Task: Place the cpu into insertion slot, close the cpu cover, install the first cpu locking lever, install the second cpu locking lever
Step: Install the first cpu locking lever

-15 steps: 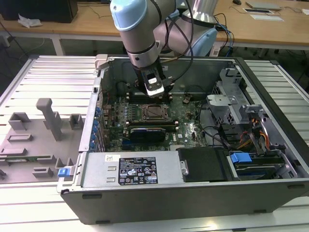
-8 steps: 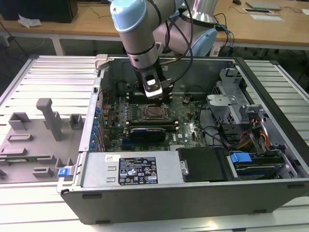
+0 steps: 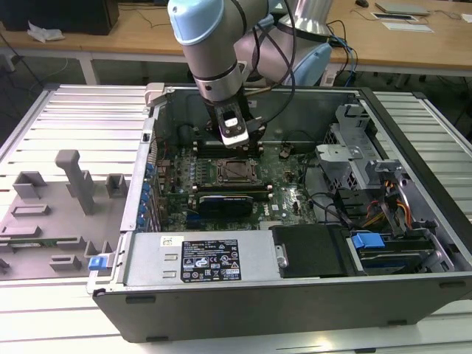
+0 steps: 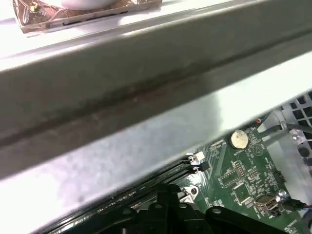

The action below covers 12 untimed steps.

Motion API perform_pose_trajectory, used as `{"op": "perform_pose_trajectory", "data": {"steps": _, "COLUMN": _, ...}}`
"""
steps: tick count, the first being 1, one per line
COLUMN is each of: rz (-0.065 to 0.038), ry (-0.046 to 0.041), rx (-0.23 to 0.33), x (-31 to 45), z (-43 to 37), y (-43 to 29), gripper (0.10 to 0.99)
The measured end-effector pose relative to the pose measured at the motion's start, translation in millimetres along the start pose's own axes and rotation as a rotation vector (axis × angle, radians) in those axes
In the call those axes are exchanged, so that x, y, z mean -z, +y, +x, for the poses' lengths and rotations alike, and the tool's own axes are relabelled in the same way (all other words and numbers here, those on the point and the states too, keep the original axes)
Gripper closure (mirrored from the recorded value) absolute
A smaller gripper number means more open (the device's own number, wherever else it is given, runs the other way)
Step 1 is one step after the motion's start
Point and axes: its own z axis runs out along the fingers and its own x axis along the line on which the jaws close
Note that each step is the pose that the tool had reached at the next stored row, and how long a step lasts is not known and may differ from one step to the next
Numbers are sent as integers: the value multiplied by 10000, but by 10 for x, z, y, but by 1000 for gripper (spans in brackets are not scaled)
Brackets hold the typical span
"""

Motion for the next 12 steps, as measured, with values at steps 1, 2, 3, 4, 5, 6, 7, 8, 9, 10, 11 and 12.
{"op": "perform_pose_trajectory", "data": {"steps": 1, "rz": 1, "ry": -1, "rx": 0, "x": 18, "z": -4, "y": 4, "gripper": 980}}
{"op": "perform_pose_trajectory", "data": {"steps": 2, "rz": 0, "ry": 0, "rx": 0, "x": 25, "z": -6, "y": 6, "gripper": 980}}
{"op": "perform_pose_trajectory", "data": {"steps": 3, "rz": -1, "ry": -1, "rx": 0, "x": 30, "z": -8, "y": 7, "gripper": 980}}
{"op": "perform_pose_trajectory", "data": {"steps": 4, "rz": -3, "ry": -1, "rx": 0, "x": 29, "z": -8, "y": 8, "gripper": 980}}
{"op": "perform_pose_trajectory", "data": {"steps": 5, "rz": -3, "ry": 1, "rx": -2, "x": 30, "z": -6, "y": 11, "gripper": 980}}
{"op": "perform_pose_trajectory", "data": {"steps": 6, "rz": -5, "ry": 2, "rx": -3, "x": 30, "z": -4, "y": 16, "gripper": 980}}
{"op": "perform_pose_trajectory", "data": {"steps": 7, "rz": -11, "ry": 5, "rx": -5, "x": 28, "z": 4, "y": 31, "gripper": 980}}
{"op": "perform_pose_trajectory", "data": {"steps": 8, "rz": -16, "ry": 6, "rx": -6, "x": 27, "z": 7, "y": 40, "gripper": 980}}
{"op": "perform_pose_trajectory", "data": {"steps": 9, "rz": -21, "ry": 9, "rx": -8, "x": 26, "z": 12, "y": 50, "gripper": 980}}
{"op": "perform_pose_trajectory", "data": {"steps": 10, "rz": -27, "ry": 12, "rx": -10, "x": 24, "z": 19, "y": 64, "gripper": 980}}
{"op": "perform_pose_trajectory", "data": {"steps": 11, "rz": -28, "ry": 13, "rx": -9, "x": 25, "z": 20, "y": 66, "gripper": 980}}
{"op": "perform_pose_trajectory", "data": {"steps": 12, "rz": -28, "ry": 13, "rx": -10, "x": 23, "z": 20, "y": 66, "gripper": 980}}
